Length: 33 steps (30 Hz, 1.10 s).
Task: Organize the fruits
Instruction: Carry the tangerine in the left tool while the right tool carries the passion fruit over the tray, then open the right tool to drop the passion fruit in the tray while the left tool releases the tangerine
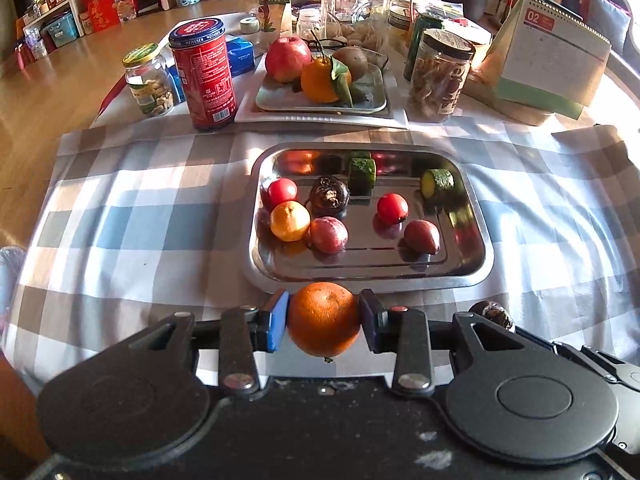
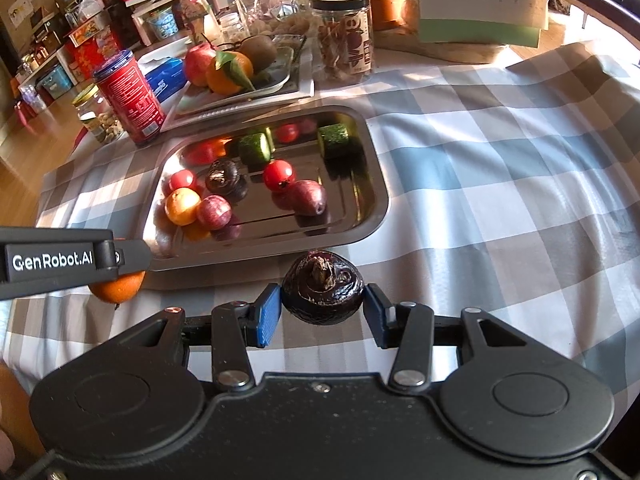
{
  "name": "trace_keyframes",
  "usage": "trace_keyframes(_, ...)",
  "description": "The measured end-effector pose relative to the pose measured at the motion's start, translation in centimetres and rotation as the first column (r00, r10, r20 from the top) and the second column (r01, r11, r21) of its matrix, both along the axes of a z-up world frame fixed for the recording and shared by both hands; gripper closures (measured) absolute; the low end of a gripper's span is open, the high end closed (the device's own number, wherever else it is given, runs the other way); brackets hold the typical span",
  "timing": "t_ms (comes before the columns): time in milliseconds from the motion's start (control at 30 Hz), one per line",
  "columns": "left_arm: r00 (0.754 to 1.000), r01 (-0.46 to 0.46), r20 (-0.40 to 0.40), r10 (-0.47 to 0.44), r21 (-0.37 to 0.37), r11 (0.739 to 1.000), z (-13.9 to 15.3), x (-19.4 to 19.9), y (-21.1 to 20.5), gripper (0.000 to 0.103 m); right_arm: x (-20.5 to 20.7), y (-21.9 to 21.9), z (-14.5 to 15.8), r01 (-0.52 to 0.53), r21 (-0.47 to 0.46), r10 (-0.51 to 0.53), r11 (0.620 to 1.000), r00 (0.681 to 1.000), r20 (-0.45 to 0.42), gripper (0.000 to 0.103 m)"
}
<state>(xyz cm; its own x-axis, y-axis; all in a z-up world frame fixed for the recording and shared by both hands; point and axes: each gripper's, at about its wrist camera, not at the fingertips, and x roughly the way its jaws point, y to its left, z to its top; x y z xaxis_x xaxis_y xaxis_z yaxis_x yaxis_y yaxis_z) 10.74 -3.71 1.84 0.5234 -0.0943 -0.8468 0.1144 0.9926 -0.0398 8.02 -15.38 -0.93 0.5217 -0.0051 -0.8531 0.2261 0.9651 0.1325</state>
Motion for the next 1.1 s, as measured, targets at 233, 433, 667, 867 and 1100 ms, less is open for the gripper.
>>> trace_keyframes(233,1.000,-0.005,0.015,0.006,-0.016,1.000,1.4,2.5,0.3,0.065,2.6,-1.1,2.0,0.023,0.096,-0.023,0.995,1.000,-0.004,0.049)
trace_keyframes(433,0.999,-0.001,0.037,0.001,-0.006,1.000,1.6,5.6,-0.7,0.065,7.1,-3.2,3.4,0.069,0.135,-0.072,0.988,0.997,0.023,0.049)
trace_keyframes(667,0.999,0.014,-0.045,-0.016,-0.038,0.999,-1.7,8.5,-1.5,0.065,11.0,-5.2,0.6,0.101,0.187,-0.101,0.977,0.995,-0.011,0.049)
trace_keyframes(867,0.996,0.030,-0.086,-0.031,-0.019,0.999,-3.7,9.6,-2.4,0.065,12.6,-5.5,-1.6,0.101,0.190,-0.087,0.977,0.993,-0.079,0.048)
trace_keyframes(1100,0.994,0.014,-0.108,-0.016,-0.022,1.000,-4.2,9.9,-2.1,0.065,12.9,-4.9,-2.0,0.080,0.152,-0.070,0.985,0.995,-0.071,0.048)
